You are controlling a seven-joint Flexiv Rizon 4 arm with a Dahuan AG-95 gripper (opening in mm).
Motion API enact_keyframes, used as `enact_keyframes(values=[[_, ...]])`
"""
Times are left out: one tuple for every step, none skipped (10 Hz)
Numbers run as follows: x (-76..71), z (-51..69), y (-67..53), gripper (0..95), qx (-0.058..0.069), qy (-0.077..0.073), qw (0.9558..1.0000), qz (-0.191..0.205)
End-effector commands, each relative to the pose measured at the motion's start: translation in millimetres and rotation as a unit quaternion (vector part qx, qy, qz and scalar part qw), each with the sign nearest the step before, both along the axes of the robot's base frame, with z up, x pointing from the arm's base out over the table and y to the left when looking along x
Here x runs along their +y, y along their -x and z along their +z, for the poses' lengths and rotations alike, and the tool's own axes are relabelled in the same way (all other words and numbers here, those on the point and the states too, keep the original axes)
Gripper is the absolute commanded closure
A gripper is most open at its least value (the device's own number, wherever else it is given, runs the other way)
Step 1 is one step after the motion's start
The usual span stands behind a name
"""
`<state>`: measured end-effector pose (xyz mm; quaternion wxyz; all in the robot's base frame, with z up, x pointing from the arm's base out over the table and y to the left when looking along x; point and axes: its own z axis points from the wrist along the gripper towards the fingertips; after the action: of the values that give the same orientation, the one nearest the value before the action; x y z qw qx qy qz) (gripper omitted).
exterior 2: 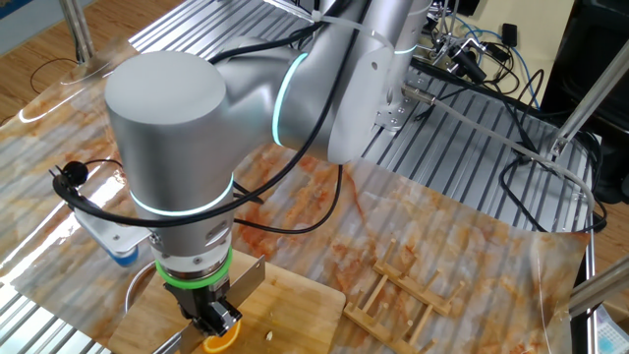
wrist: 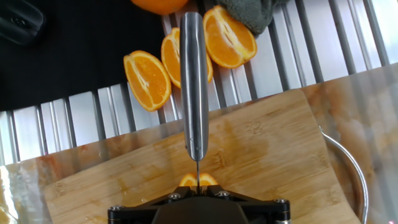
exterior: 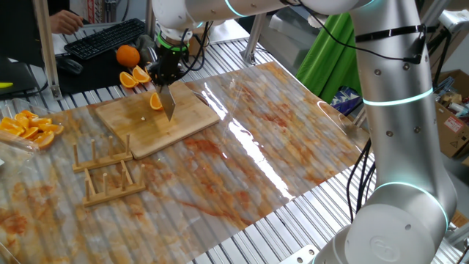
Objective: Chop the orange
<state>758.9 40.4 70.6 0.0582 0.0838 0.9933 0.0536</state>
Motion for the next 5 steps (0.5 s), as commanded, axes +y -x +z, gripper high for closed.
enact_keyframes(values=[[0.4, -0.7, -0.3, 95.0, 0.0, 0.001, 1.0, 0.0], [0.5, -1.0, -0.2, 95.0, 0.0, 0.001, 1.0, -0.001], [0.7, -2.6, -0.2, 95.0, -0.001, 0.0, 1.0, -0.002], [0.9, -3.2, -0.2, 95.0, -0.002, 0.0, 1.0, -0.002], [1.2, -3.5, -0.2, 95.0, -0.003, 0.0, 1.0, -0.002]])
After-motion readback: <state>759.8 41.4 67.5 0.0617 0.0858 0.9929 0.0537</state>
